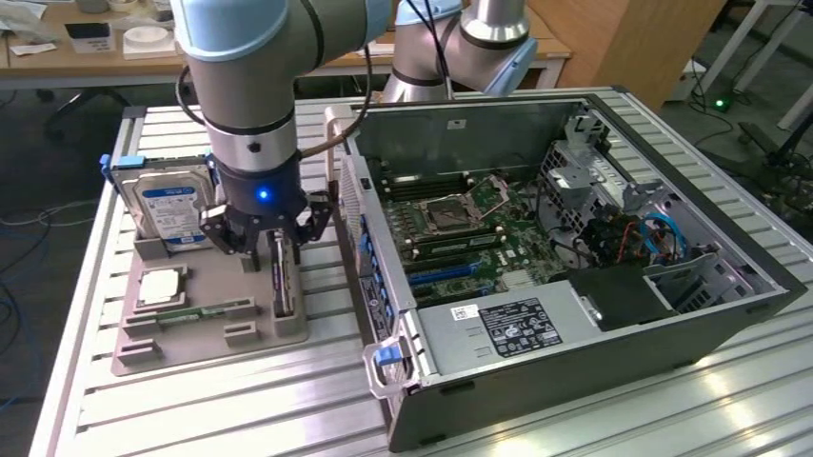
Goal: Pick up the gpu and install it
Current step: 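Pick up the gpu and move the gpu toward the slot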
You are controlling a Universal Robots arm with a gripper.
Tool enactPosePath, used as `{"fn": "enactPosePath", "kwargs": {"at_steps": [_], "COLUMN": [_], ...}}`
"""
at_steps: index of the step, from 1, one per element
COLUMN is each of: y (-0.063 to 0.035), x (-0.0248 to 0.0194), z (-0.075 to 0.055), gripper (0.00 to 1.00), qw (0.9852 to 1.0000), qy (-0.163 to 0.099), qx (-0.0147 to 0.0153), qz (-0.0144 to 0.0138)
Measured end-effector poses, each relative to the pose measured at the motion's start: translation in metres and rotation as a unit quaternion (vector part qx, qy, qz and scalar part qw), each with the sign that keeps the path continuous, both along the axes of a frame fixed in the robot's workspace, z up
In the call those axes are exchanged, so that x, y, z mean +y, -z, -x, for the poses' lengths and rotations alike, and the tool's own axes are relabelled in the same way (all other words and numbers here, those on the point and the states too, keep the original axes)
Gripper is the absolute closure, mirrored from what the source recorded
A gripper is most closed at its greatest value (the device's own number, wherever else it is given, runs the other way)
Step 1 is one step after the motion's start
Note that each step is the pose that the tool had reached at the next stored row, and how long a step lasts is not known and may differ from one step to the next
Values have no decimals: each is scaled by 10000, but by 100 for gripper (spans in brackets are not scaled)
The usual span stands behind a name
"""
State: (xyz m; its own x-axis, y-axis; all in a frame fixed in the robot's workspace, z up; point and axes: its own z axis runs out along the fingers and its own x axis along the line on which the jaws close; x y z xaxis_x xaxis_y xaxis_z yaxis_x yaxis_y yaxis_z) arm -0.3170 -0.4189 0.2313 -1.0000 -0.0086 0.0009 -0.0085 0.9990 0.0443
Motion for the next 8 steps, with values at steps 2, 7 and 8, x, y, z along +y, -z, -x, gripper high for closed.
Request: {"fn": "enactPosePath", "kwargs": {"at_steps": [2,7,8], "y": [26,63,79], "x": [30,37,37], "z": [-2,-3,-2], "gripper": [47,47,47], "qw": [10000,10000,10000], "qy": [5,7,7], "qx": [1,1,2], "qz": [1,0,0]}}
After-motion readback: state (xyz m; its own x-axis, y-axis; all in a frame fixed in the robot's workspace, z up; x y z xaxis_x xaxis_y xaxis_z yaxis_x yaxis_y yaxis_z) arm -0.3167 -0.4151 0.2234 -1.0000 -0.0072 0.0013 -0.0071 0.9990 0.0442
